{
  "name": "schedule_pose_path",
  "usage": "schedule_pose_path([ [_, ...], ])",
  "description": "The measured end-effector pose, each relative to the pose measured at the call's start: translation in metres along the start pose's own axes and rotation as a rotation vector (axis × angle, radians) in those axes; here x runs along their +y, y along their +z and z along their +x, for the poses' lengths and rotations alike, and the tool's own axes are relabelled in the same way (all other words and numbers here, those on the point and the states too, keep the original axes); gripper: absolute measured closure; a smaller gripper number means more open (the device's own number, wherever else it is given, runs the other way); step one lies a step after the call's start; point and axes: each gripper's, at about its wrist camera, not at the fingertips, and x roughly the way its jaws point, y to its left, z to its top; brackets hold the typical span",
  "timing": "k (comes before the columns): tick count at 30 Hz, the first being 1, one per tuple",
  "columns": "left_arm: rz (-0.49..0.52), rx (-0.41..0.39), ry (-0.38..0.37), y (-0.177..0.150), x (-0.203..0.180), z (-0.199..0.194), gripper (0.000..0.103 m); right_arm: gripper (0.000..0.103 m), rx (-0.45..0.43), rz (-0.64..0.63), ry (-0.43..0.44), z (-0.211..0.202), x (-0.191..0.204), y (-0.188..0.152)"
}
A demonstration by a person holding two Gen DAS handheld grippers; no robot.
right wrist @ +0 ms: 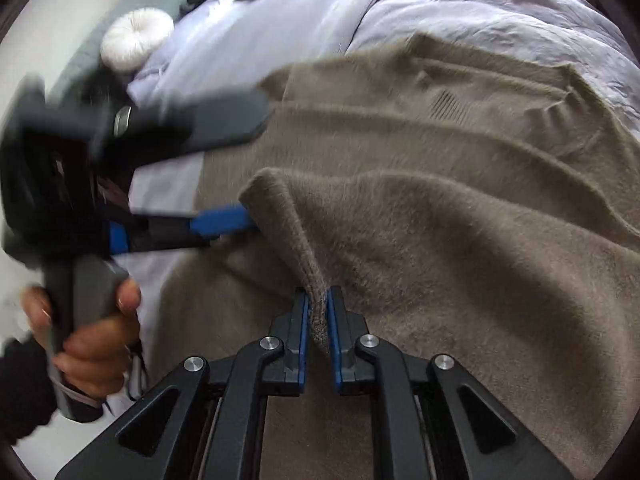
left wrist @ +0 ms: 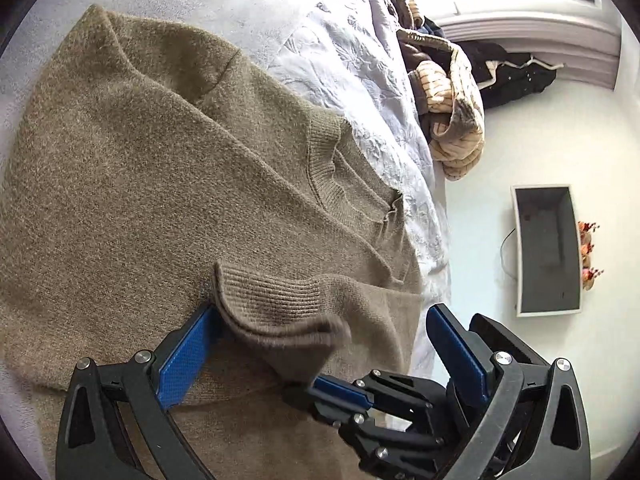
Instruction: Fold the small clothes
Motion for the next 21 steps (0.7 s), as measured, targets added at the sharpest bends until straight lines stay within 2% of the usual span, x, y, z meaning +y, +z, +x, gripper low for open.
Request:
schedule_pose_path([
  [2,0.039,0.010,0.044,-0.001,-0.008,0.003,0.000,0.078,-0.009,0.053,0.034,-0.004,-0.008,-0.003],
  [4,0.077,0.015,0.088,-0.004,-0.013,0.004,0.000,0.051,-0.027,0.105,0.049,-0.013,-0.018,-0.008],
  [6,0.106,0.015,0.120,-0.006,-0.014,0.004,0.001,0.044,-0.059,0.154,0.061,-0.027,-0.030,-0.016],
  [7,0.127,0.016,0.146,-0.008,-0.017,0.005,0.008,0.044,-0.069,0.179,0.074,-0.033,-0.036,-0.021],
  [8,0.155,0.020,0.166,-0.009,-0.020,0.006,0.028,0.044,-0.080,0.221,0.094,-0.039,-0.043,-0.029],
  [9,0.171,0.031,0.173,-0.009,-0.021,0.007,0.040,0.044,-0.098,0.286,0.122,-0.048,-0.057,-0.040],
  [11,0.199,0.077,0.169,-0.012,-0.020,0.010,0.092,0.044,-0.125,0.394,0.148,-0.062,-0.078,-0.065],
  [12,0.215,0.093,0.161,-0.013,-0.020,0.011,0.097,0.044,-0.144,0.465,0.158,-0.070,-0.094,-0.080],
  [15,0.272,0.084,0.144,-0.017,-0.027,0.005,0.097,0.044,-0.212,0.666,0.193,-0.085,-0.134,-0.126],
  [18,0.278,0.071,0.129,-0.014,-0.034,-0.003,0.097,0.044,-0.274,0.847,0.251,-0.103,-0.170,-0.171],
  [21,0.276,0.061,0.117,-0.005,-0.041,-0.009,0.097,0.044,-0.341,0.968,0.311,-0.109,-0.192,-0.204],
])
